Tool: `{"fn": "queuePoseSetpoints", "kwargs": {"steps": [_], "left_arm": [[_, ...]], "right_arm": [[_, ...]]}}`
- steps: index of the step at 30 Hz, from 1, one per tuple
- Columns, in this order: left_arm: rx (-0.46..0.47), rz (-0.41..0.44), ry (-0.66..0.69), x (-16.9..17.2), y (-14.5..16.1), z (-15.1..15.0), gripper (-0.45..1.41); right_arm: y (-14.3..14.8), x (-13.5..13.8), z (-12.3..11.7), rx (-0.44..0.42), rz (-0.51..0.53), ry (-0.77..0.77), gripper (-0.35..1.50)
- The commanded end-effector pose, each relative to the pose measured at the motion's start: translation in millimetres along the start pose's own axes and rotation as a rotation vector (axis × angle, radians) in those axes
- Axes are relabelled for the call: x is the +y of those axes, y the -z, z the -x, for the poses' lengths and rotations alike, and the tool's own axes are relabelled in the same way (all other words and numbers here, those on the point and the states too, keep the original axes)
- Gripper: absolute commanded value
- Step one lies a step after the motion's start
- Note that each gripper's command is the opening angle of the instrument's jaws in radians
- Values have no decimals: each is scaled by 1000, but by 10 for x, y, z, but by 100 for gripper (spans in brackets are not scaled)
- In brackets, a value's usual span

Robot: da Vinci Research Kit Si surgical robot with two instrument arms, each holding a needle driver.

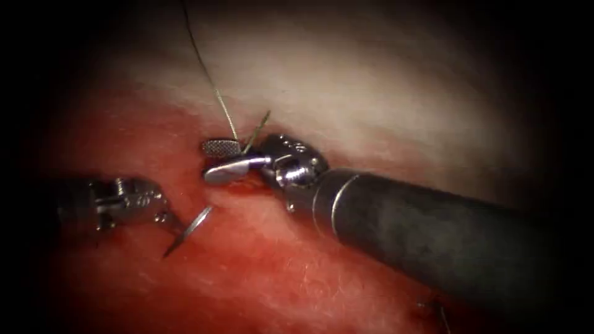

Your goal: Wound Closure

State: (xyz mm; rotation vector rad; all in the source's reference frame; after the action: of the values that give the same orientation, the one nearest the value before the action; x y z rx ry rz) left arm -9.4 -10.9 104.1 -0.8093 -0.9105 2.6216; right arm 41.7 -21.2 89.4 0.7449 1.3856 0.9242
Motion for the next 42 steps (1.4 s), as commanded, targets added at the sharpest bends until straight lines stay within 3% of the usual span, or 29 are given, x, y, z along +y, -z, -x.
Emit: {"fn": "queuePoseSetpoints", "kwargs": {"steps": [1, 19, 21, 26, 32, 42], "left_arm": [[1, 1, -2, -4, -8, -1, -45], [17, -5, -64, -3, -1, -3, -45], [48, -15, -136, -5, 5, -6, -45], [133, -52, -387, -7, 16, -12, -15], [201, -72, -534, -3, 16, -13, 0], [214, -52, -683, -7, 24, -5, -13]], "right_arm": [[-1, 10, 0, -44, 41, 35, 128], [19, 2, -6, -60, 33, 90, 131], [27, 0, -6, -64, 27, 96, 130], [46, -2, -8, -101, 19, 147, 128], [59, 1, -17, -138, 70, 215, 128], [82, -1, -27, -127, 71, 232, 131]]}}
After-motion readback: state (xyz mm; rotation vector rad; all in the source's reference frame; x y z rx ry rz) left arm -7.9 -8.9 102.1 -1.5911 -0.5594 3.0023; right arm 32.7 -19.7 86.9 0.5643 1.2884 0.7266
